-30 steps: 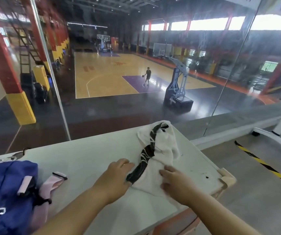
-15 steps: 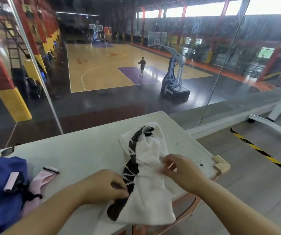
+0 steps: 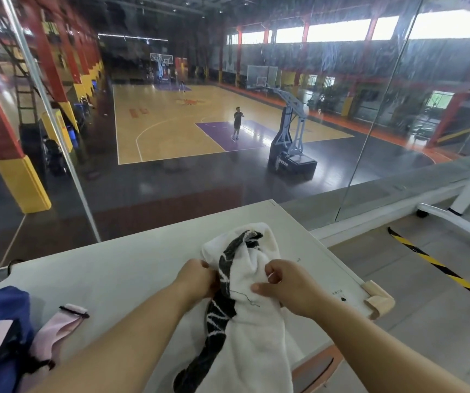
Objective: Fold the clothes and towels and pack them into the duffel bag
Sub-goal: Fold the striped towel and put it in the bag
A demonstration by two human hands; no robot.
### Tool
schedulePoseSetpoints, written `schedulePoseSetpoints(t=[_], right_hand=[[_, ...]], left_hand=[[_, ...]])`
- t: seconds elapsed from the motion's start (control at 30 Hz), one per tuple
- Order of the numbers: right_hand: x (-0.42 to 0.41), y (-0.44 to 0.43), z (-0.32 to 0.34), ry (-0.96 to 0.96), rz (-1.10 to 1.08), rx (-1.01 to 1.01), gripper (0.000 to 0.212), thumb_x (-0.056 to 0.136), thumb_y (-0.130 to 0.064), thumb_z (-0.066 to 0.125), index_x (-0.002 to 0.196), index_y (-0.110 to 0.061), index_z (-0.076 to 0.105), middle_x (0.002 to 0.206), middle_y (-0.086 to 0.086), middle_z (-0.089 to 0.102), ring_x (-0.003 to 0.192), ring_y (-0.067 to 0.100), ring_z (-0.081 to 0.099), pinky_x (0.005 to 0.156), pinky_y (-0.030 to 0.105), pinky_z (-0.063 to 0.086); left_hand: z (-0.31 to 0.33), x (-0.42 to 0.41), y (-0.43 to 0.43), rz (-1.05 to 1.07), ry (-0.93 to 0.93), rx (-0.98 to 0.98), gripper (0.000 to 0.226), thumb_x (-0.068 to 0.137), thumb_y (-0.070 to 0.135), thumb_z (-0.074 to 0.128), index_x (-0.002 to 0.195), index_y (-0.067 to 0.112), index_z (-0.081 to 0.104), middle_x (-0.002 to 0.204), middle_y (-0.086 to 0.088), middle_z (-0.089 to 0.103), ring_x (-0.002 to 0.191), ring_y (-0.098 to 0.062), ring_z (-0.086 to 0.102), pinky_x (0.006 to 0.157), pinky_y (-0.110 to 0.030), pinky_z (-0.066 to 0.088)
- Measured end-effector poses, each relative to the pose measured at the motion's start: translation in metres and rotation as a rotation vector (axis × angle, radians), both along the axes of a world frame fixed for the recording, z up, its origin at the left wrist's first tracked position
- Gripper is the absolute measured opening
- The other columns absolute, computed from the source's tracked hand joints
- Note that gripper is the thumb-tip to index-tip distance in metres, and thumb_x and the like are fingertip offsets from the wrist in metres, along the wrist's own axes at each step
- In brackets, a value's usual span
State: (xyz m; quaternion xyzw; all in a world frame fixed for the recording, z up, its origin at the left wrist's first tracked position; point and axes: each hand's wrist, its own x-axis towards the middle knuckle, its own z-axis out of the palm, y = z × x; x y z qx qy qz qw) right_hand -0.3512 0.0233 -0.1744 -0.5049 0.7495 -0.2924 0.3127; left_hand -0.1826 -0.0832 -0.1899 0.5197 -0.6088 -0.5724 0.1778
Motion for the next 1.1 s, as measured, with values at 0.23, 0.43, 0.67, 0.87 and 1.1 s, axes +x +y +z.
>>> schedulePoseSetpoints(t=[0.23, 0.43, 0.67, 0.87, 1.1], right_hand=[[-0.031, 0.004, 0.007, 0.069, -0.169, 0.092, 0.040, 0.075, -0.036, 0.075, 0.083, 0.000, 0.063, 0.067, 0.002, 0.052, 0.061, 0.017, 0.046, 0.059, 0.028, 0.036], [-0.034, 0.003, 0.033, -0.022, -0.440, -0.184, 0.027, 0.078, -0.032, 0.071, 0.066, -0.015, 0.053, 0.057, -0.004, 0.046, 0.057, 0.016, 0.042, 0.054, 0.029, 0.030], [-0.003, 0.007, 0.045, 0.112, -0.400, -0.403, 0.024, 0.087, -0.035, 0.061, 0.081, -0.014, 0.050, 0.069, -0.005, 0.051, 0.065, 0.012, 0.045, 0.055, 0.024, 0.034], [-0.001, 0.008, 0.038, 0.113, -0.304, 0.003, 0.039, 0.079, -0.051, 0.066, 0.095, -0.019, 0.051, 0.083, 0.002, 0.060, 0.071, 0.020, 0.057, 0.058, 0.033, 0.047], [-0.015, 0.020, 0.057, -0.351, -0.335, -0.036, 0.036, 0.079, -0.008, 0.073, 0.111, -0.013, 0.059, 0.096, 0.013, 0.066, 0.081, 0.027, 0.067, 0.074, 0.037, 0.057]], left_hand=[[0.016, 0.015, -0.004, 0.069, 0.129, -0.143, 0.012, 0.089, 0.005, 0.060, 0.077, 0.004, 0.064, 0.074, -0.016, 0.068, 0.062, -0.022, 0.064, 0.059, -0.031, 0.059], [0.043, 0.076, -0.034, 0.203, 0.047, -0.306, 0.013, 0.092, 0.015, 0.057, 0.082, 0.009, 0.064, 0.080, -0.017, 0.065, 0.070, -0.029, 0.060, 0.078, -0.050, 0.056], [0.080, 0.123, -0.036, 0.286, -0.189, -0.605, 0.015, 0.090, 0.026, 0.058, 0.086, 0.014, 0.065, 0.082, -0.005, 0.065, 0.072, -0.026, 0.059, 0.068, -0.033, 0.044], [0.057, 0.141, -0.023, 0.272, -0.229, -0.483, 0.014, 0.085, 0.026, 0.063, 0.076, 0.016, 0.063, 0.073, -0.002, 0.063, 0.072, -0.025, 0.056, 0.065, -0.033, 0.040], [0.058, 0.158, -0.013, 0.377, -0.093, -0.403, 0.018, 0.080, 0.022, 0.069, 0.082, 0.016, 0.053, 0.082, -0.010, 0.062, 0.072, -0.029, 0.059, 0.079, -0.051, 0.053]])
